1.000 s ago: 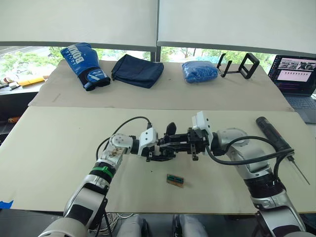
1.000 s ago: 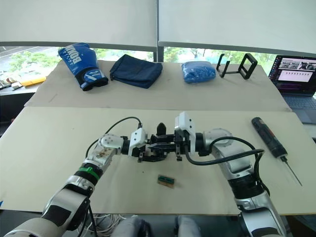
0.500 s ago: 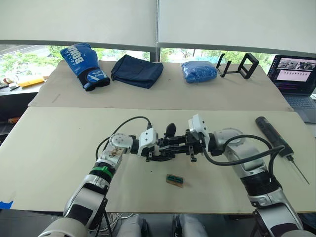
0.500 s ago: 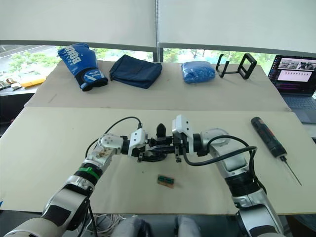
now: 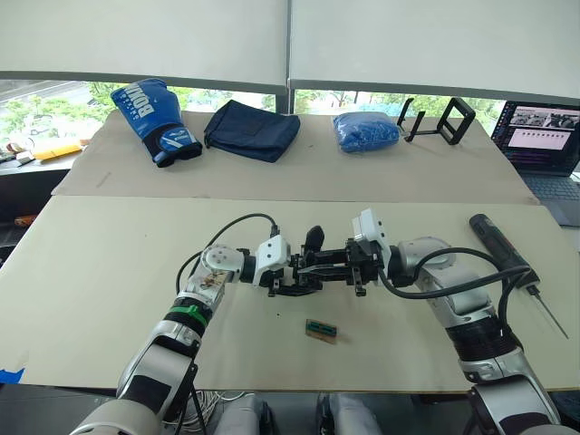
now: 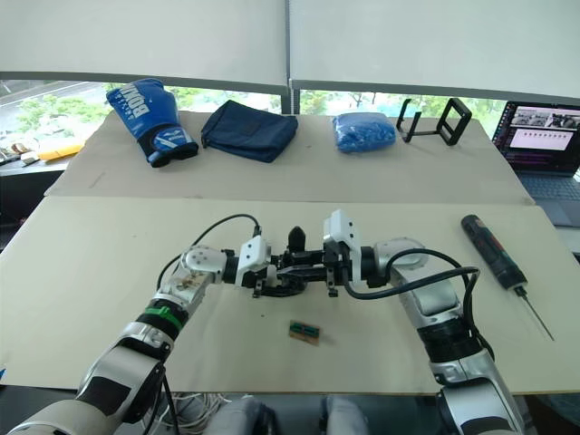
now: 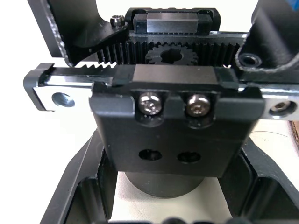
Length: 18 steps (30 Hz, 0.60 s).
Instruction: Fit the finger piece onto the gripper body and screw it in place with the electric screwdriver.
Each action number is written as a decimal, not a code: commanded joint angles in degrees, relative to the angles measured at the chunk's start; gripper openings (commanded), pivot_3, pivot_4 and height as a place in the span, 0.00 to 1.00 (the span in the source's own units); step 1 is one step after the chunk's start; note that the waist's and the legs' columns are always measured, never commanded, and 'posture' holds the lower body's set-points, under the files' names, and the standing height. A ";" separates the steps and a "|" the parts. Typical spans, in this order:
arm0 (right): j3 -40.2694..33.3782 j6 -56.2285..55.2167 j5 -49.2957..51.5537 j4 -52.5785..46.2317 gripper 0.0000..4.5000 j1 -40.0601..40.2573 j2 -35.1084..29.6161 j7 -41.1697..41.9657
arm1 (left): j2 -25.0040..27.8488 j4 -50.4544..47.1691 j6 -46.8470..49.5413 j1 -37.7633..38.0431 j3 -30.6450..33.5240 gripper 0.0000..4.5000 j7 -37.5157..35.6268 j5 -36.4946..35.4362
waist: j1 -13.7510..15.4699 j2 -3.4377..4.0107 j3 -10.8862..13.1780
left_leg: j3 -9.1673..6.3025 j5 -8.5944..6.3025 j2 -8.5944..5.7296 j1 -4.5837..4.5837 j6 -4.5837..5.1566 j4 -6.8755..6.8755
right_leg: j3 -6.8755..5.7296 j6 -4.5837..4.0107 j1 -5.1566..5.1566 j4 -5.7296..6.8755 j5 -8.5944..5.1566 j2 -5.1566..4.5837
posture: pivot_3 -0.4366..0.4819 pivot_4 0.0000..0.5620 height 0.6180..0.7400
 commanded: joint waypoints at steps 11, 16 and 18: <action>2.51 0.08 -2.91 5.44 0.09 0.97 -0.24 1.58 | -0.57 -0.02 -0.14 -1.37 0.75 0.52 0.98 0.46 | 0.03 0.01 -0.03 | -0.01 0.00 -0.01 0.06 0.00 0.00 | -0.01 0.00 0.08 -0.01 0.00 -0.01 | 0.48 0.27 1.00; 5.63 1.64 -6.33 10.16 0.09 0.77 -1.46 1.31 | -0.52 -2.01 0.53 -0.90 0.82 0.52 1.09 0.27 | -0.17 0.03 -0.05 | -0.05 -0.02 0.05 0.56 0.03 -0.01 | -0.03 0.00 0.65 -0.10 -0.01 0.02 | 0.48 0.27 1.00; 6.38 1.54 -6.50 10.63 0.09 0.46 -1.82 2.63 | -0.66 -2.65 0.99 -0.85 1.01 0.52 1.28 0.13 | -0.27 0.03 -0.09 | -0.06 -0.07 0.06 0.81 0.08 -0.03 | -0.03 0.00 0.87 -0.13 -0.01 0.00 | 0.48 0.27 1.00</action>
